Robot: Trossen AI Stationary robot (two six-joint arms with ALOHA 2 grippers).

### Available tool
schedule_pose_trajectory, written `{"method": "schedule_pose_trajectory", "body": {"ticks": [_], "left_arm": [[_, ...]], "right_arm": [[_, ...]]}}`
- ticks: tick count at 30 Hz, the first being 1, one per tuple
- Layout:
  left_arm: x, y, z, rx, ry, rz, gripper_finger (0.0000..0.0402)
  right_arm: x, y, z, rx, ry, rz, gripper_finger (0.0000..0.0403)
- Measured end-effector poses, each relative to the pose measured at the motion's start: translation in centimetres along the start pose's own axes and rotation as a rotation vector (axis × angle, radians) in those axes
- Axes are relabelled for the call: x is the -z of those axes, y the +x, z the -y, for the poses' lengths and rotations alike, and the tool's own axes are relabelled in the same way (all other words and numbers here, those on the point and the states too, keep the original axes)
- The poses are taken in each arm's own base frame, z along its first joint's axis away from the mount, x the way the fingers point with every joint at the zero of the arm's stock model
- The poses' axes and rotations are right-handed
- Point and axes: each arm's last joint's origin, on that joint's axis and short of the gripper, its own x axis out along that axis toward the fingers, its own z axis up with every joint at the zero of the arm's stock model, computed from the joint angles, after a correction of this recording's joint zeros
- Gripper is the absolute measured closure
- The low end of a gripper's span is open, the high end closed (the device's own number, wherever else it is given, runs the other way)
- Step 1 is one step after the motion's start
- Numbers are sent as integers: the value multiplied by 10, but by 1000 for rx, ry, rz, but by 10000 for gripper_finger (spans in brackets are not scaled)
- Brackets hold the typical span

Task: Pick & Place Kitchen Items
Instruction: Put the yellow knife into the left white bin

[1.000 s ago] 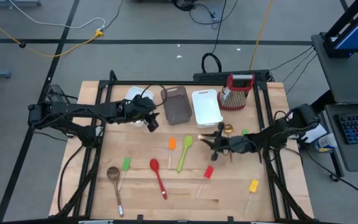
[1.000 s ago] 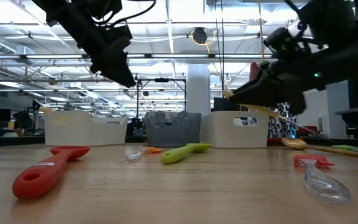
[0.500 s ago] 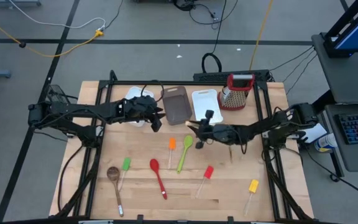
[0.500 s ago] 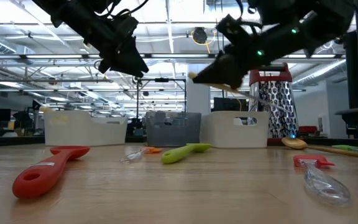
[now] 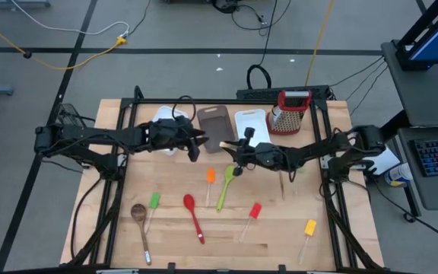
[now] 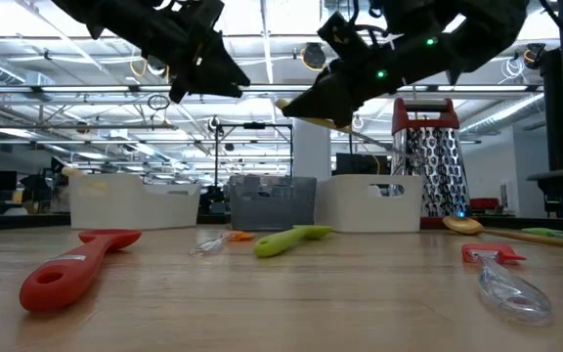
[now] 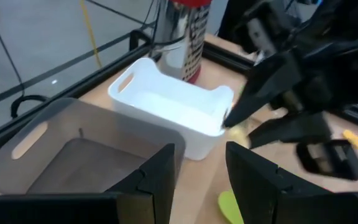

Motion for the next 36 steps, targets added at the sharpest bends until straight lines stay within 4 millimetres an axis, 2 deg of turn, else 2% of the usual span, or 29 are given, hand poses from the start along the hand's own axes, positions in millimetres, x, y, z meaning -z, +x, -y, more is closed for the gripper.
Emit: {"method": "schedule_pose_trajectory", "body": {"ticks": [9,17,22,36], "left_arm": [[0,-1,4,17,38,8,256],[11,-1,1,2,477,-101,256],[13,-2,0,11,669,-132,256],[19,-3,-2,16,706,-195,256]], "right_arm": [[-10,32,-3,-19,-166,29,326],[-9,42,-1,-73,-184,52,326],[-8,42,-2,-96,-188,54,326],[-10,42,0,-100,-170,90,326]]}}
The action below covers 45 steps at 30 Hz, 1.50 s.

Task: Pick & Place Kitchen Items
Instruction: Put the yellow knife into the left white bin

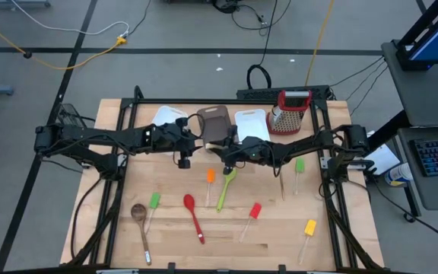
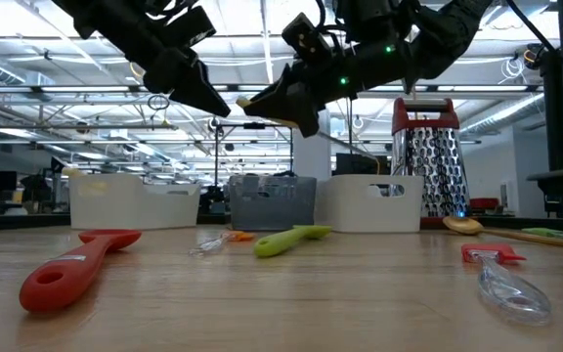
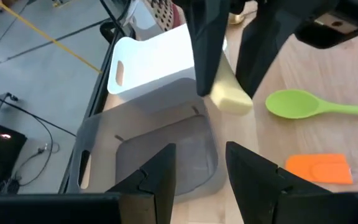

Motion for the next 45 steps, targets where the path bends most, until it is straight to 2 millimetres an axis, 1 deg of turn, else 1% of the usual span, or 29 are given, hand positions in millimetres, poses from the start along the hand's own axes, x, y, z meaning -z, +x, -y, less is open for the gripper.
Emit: {"method": "schedule_pose_trajectory", "body": {"ticks": [3,5,9,11,13,25,28,40,42,45], "left_arm": [[-3,0,2,2,-44,21,256],[-6,-1,2,1,-147,53,256],[-7,-1,2,6,-421,64,256],[-7,-1,1,6,-503,67,256],[-7,-1,1,7,-548,72,256],[-13,-1,-2,14,-733,139,256],[-13,2,-1,17,-746,135,256],[-17,1,-2,17,-746,184,257],[-18,1,-3,17,-746,186,263],[-18,1,-3,17,-744,190,291]], "right_arm": [[1,0,0,-3,0,-7,326],[1,0,0,-1,3,-8,326],[1,0,0,3,-18,-11,326],[1,0,0,3,-33,-12,325],[1,0,0,3,-38,-12,325],[-4,0,3,35,-60,31,325],[-4,0,4,47,-64,42,325],[-10,-1,8,96,-93,95,325],[-10,-1,9,99,-101,99,325],[-10,-1,9,99,-100,99,325]]}}
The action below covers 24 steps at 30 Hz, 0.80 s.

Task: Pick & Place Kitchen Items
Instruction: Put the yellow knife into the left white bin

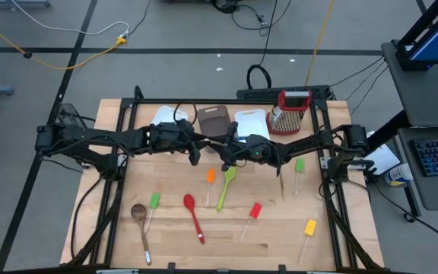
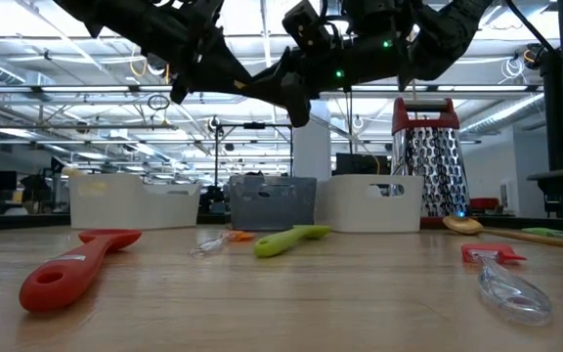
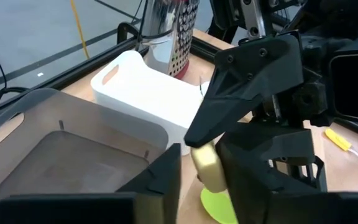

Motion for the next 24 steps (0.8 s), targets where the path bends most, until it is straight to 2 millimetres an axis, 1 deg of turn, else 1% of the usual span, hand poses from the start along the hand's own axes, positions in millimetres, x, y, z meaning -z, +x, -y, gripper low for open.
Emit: {"method": "schedule_pose_trajectory", "body": {"ticks": [6,9,12,16,20,24], "left_arm": [[-3,1,-4,-9,3,13,366],[-3,1,-4,-10,11,13,367],[-2,1,-5,-15,25,10,368],[0,1,-8,-82,24,0,368],[6,0,-13,-206,29,-34,369],[3,-4,-13,-210,7,-11,369]], "right_arm": [[0,0,0,6,1,-4,325],[0,0,0,5,2,-3,321],[0,0,0,1,6,0,303],[-3,-1,-2,-19,40,21,269],[-5,-2,-4,-18,82,15,244],[-9,-4,-10,-41,78,17,231]]}}
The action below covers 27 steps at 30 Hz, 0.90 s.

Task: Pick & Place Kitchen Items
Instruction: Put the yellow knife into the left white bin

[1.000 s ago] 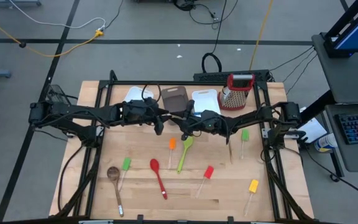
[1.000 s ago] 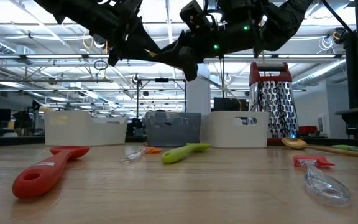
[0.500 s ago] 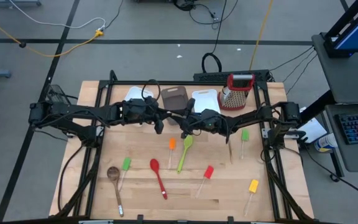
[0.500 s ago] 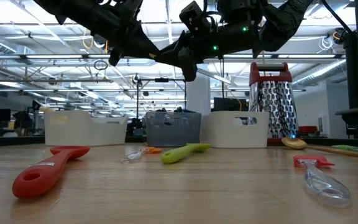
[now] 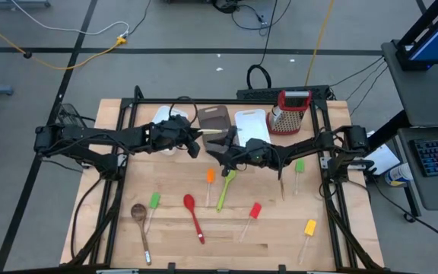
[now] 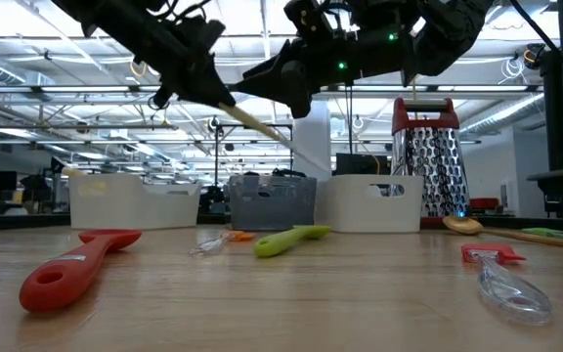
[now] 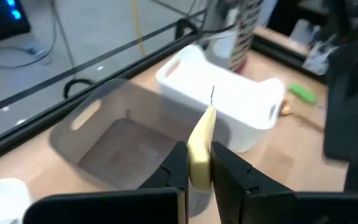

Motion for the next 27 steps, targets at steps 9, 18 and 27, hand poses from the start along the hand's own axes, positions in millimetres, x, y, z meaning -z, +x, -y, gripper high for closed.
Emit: {"method": "schedule_pose_trajectory", "body": {"ticks": [9,18,27], "left_arm": [[-14,-38,-10,-75,-32,77,369],[-5,-93,-25,-237,-136,70,368],[13,-132,-46,-341,-250,23,368]], "right_arm": [[-2,-2,-7,6,-14,-43,233],[-2,-2,-9,-7,-21,-51,234],[-2,-2,-9,-8,-22,-53,236]]}}
